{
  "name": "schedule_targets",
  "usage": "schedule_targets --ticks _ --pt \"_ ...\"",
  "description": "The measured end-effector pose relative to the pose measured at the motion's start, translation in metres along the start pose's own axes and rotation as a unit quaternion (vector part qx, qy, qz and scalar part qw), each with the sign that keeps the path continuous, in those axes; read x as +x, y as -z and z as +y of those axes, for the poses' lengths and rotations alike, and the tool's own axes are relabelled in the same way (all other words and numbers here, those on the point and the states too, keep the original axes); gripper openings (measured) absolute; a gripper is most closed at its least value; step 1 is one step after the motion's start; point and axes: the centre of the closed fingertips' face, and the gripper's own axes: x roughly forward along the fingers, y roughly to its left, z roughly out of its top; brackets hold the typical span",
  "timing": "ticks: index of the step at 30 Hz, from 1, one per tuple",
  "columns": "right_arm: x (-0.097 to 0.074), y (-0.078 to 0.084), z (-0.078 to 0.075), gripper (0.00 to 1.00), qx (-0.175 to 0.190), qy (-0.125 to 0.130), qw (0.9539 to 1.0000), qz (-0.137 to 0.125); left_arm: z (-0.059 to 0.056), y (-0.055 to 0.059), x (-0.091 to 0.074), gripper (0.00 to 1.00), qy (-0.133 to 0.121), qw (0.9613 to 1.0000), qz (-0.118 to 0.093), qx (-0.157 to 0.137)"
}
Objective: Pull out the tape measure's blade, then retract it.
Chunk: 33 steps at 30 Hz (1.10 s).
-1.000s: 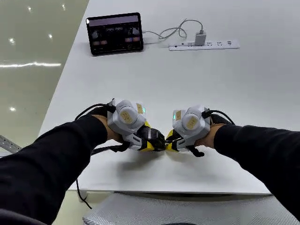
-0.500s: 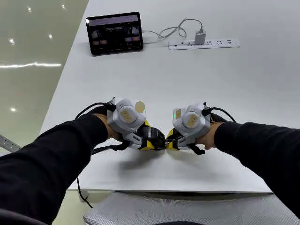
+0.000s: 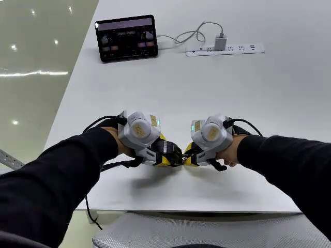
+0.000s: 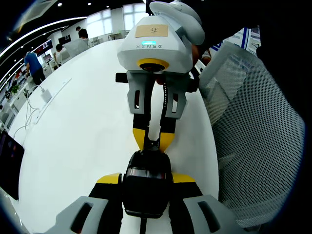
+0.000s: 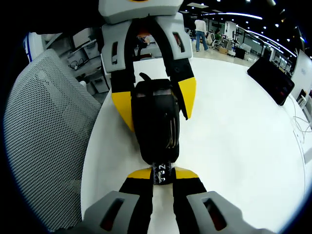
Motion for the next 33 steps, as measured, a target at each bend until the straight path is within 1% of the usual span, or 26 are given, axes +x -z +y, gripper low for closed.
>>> schedule_targets --ticks 22,33 --pt "-0.009 0.010 0.000 0.10 0.007 0.006 1.0000 0.002 0.000 0.000 0.000 0.32 0.000 1.0000 0.002 -0.004" --pt "-0.012 0.013 0.001 0.10 0.007 0.007 0.9999 0.006 0.000 0.000 0.000 0.32 0.001 1.0000 0.002 -0.005"
